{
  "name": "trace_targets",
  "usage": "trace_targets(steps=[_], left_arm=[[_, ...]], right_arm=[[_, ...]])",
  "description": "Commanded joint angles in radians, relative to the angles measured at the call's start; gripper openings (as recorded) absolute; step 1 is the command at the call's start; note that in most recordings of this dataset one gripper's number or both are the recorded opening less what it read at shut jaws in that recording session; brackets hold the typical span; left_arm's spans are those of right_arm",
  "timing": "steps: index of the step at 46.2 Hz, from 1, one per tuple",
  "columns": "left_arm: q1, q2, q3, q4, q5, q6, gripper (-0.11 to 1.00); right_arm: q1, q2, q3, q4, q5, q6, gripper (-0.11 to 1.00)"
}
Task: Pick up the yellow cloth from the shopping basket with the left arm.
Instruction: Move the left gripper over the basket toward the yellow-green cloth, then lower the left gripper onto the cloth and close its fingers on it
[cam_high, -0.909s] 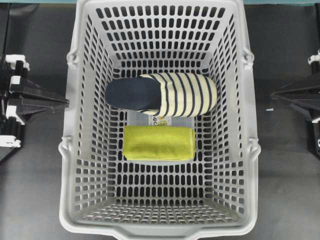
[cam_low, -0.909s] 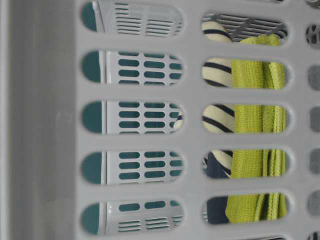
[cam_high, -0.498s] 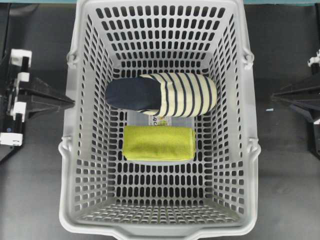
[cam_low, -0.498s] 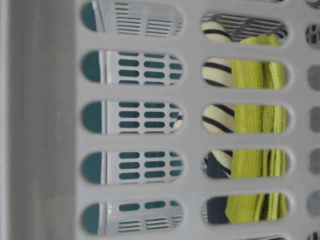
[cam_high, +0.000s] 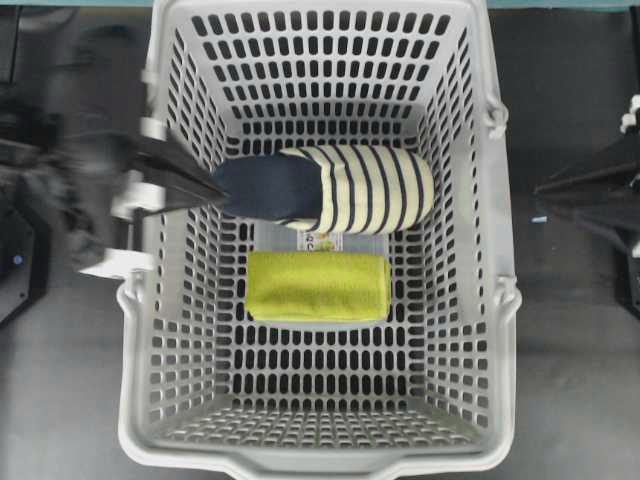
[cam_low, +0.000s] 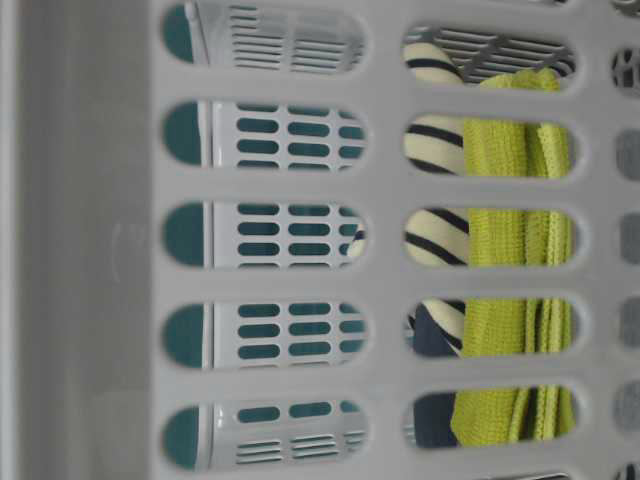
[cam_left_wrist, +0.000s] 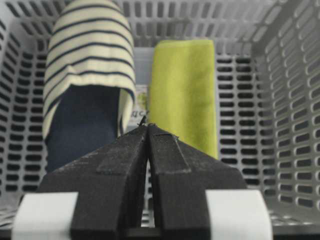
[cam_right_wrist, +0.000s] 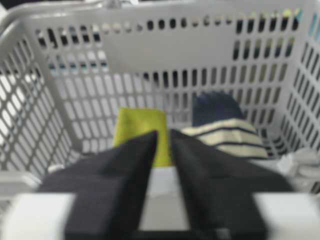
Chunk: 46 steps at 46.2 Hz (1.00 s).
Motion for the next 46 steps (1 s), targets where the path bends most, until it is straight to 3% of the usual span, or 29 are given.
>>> trace_targets(steps=[1, 6, 10, 19, 22, 29, 34, 46], left_arm=[[-0.003, 0.084, -0.087, 0.003, 0.058, 0.002, 0.0], [-0.008, 0.156, -0.138, 0.003, 0.089, 0.003, 0.0], [-0.008, 0.202, -0.161, 0.003, 0.097, 0.009, 0.0], [-0.008, 0.285, -0.19, 0.003, 0.104, 0.015, 0.05], [-0.012, 0.322, -0.206, 0.003, 0.12, 0.012, 0.2], [-0.031, 0.413, -0.242, 0.003, 0.155, 0.006, 0.68], [-0.046, 0.476, -0.264, 0.003, 0.156, 0.003, 0.88], [-0.083, 0.58, -0.261, 0.003, 0.155, 0.002, 0.88]], right_arm=[[0.0, 0.005, -0.028, 0.003, -0.005, 0.003, 0.34], [0.005, 0.005, -0.028, 0.003, -0.009, 0.012, 0.64], [0.005, 0.005, -0.028, 0.003, -0.011, 0.021, 0.79], [0.005, 0.005, -0.026, 0.003, -0.011, 0.023, 0.77], [0.005, 0.005, -0.026, 0.005, -0.011, 0.023, 0.77], [0.005, 0.005, -0.026, 0.003, -0.018, 0.023, 0.77], [0.003, 0.005, -0.025, 0.003, -0.035, 0.023, 0.77], [0.005, 0.005, -0.02, 0.003, -0.067, 0.023, 0.77]])
